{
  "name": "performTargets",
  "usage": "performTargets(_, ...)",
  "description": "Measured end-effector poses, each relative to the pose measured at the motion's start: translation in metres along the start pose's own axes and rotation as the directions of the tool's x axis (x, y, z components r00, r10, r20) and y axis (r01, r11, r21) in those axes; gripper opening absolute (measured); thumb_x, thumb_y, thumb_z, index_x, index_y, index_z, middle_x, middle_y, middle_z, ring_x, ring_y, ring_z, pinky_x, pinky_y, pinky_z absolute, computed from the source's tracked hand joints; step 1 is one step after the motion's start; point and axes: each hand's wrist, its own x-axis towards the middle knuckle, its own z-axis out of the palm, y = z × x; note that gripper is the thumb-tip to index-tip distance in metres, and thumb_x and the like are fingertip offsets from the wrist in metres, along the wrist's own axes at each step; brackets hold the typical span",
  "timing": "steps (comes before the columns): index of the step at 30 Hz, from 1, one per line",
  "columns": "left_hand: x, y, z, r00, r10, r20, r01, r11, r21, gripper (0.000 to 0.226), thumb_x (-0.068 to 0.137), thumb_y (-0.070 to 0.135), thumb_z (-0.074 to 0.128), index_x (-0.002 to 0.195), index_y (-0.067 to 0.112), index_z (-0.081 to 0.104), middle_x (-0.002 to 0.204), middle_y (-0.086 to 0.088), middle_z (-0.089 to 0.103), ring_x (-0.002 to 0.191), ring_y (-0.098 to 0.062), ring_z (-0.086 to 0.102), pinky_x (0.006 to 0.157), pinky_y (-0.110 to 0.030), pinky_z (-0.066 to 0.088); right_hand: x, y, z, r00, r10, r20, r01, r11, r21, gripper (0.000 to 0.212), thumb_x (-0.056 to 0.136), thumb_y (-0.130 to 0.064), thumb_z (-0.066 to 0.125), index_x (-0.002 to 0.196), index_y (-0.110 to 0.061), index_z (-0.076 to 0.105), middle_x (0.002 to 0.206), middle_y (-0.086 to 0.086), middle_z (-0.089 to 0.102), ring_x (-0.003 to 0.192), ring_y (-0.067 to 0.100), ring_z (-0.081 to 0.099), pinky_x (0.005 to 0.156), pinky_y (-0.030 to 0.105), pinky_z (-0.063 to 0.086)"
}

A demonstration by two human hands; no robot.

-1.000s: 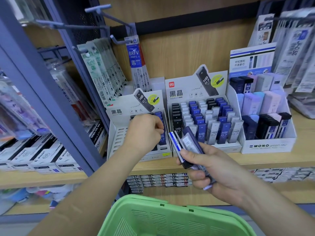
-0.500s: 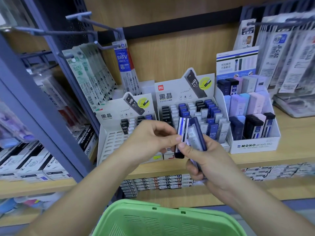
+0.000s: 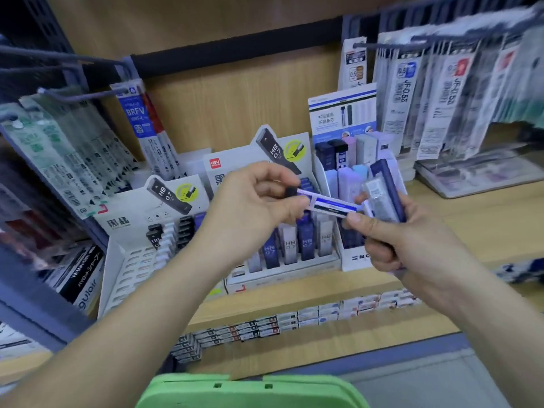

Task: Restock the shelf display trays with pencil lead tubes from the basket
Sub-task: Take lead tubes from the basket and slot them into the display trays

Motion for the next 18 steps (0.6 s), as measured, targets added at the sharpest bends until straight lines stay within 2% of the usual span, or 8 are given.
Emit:
performTargets(2, 0.016, 0.006, 0.015, 0.999, 0.033, -0.008, -0.033, 0.998, -0.049, 0.016, 0.082, -0.004, 0.068, 0.087, 0.011, 0.067, 0.071, -0.005, 0.071, 0.066, -0.017, 0.069, 0.067, -0.022, 0.057, 0.009, -0.004, -0.022, 0.996, 0.029, -0.089, -0.025, 0.998, 0.051, 0.015, 0.089, -0.003, 0.063, 0.094, -0.014, 0.056, 0.074, 0.009, 0.061, 0.036, 0.007, 0.029, 0.034, 0.016, 0.020)
performTargets(4, 0.032, 0.010, 0.034, 0.996, 0.092, 0.016, -0.092, 0.996, -0.001, 0.018, 0.085, -0.004, 0.065, 0.088, 0.013, 0.070, 0.067, 0.005, 0.070, 0.067, -0.014, 0.069, 0.069, -0.021, 0.057, 0.019, -0.007, -0.048, 0.971, 0.070, -0.228, -0.031, 0.984, 0.173, 0.011, 0.091, -0.002, 0.057, 0.091, -0.013, 0.054, 0.076, 0.007, 0.060, 0.037, 0.008, 0.033, 0.033, 0.017, 0.020)
performTargets(6, 0.045, 0.010, 0.056, 0.985, 0.157, 0.073, -0.167, 0.974, 0.157, 0.019, 0.087, -0.001, 0.065, 0.093, 0.015, 0.073, 0.062, 0.012, 0.065, 0.067, -0.012, 0.068, 0.074, -0.025, 0.058, 0.027, -0.008, -0.073, 0.943, 0.135, -0.306, -0.018, 0.935, 0.355, 0.011, 0.092, -0.001, 0.046, 0.093, -0.009, 0.054, 0.076, 0.006, 0.056, 0.040, 0.009, 0.040, 0.033, 0.018, 0.027)
performTargets(9, 0.059, 0.008, 0.091, 0.958, 0.234, 0.165, -0.282, 0.873, 0.398, 0.016, 0.084, 0.010, 0.070, 0.097, 0.018, 0.073, 0.071, 0.012, 0.066, 0.074, -0.009, 0.065, 0.083, -0.028, 0.054, 0.032, -0.008, -0.096, 0.934, 0.181, -0.308, 0.008, 0.852, 0.524, 0.018, 0.095, 0.001, 0.039, 0.092, -0.005, 0.056, 0.079, 0.008, 0.057, 0.050, 0.013, 0.052, 0.041, 0.018, 0.040)
performTargets(11, 0.065, 0.005, 0.108, 0.939, 0.252, 0.235, -0.339, 0.796, 0.502, 0.014, 0.084, 0.015, 0.071, 0.097, 0.019, 0.072, 0.083, 0.010, 0.070, 0.080, -0.003, 0.063, 0.086, -0.024, 0.050, 0.034, -0.007, -0.099, 0.935, 0.190, -0.301, -0.005, 0.853, 0.522, 0.020, 0.097, 0.000, 0.042, 0.090, -0.001, 0.060, 0.084, 0.012, 0.063, 0.059, 0.016, 0.061, 0.046, 0.020, 0.047)
performTargets(13, 0.069, -0.001, 0.120, 0.926, 0.234, 0.297, -0.369, 0.728, 0.577, 0.016, 0.086, 0.018, 0.069, 0.101, 0.020, 0.073, 0.095, 0.007, 0.073, 0.090, -0.006, 0.065, 0.088, -0.023, 0.048, 0.036, -0.004, -0.099, 0.937, 0.189, -0.294, -0.013, 0.859, 0.511, 0.019, 0.098, -0.001, 0.046, 0.108, 0.004, 0.061, 0.101, 0.020, 0.068, 0.069, 0.021, 0.072, 0.053, 0.023, 0.054)
performTargets(15, 0.074, -0.008, 0.129, 0.918, 0.213, 0.334, -0.384, 0.684, 0.621, 0.018, 0.086, 0.019, 0.067, 0.103, 0.021, 0.073, 0.099, 0.002, 0.073, 0.096, -0.013, 0.064, 0.088, -0.029, 0.048, 0.038, -0.001, -0.099, 0.943, 0.193, -0.272, -0.024, 0.852, 0.522, 0.026, 0.099, -0.001, 0.047, 0.122, 0.006, 0.056, 0.114, 0.023, 0.067, 0.076, 0.024, 0.075, 0.056, 0.028, 0.058)
performTargets(18, 0.077, -0.014, 0.139, 0.916, 0.218, 0.338, -0.393, 0.660, 0.640, 0.017, 0.086, 0.019, 0.066, 0.101, 0.022, 0.074, 0.097, -0.001, 0.072, 0.095, -0.018, 0.062, 0.086, -0.031, 0.048, 0.039, 0.000, -0.097, 0.946, 0.179, -0.271, -0.012, 0.853, 0.522, 0.028, 0.099, 0.000, 0.047, 0.125, 0.004, 0.055, 0.113, 0.018, 0.068, 0.079, 0.024, 0.075, 0.056, 0.031, 0.059)
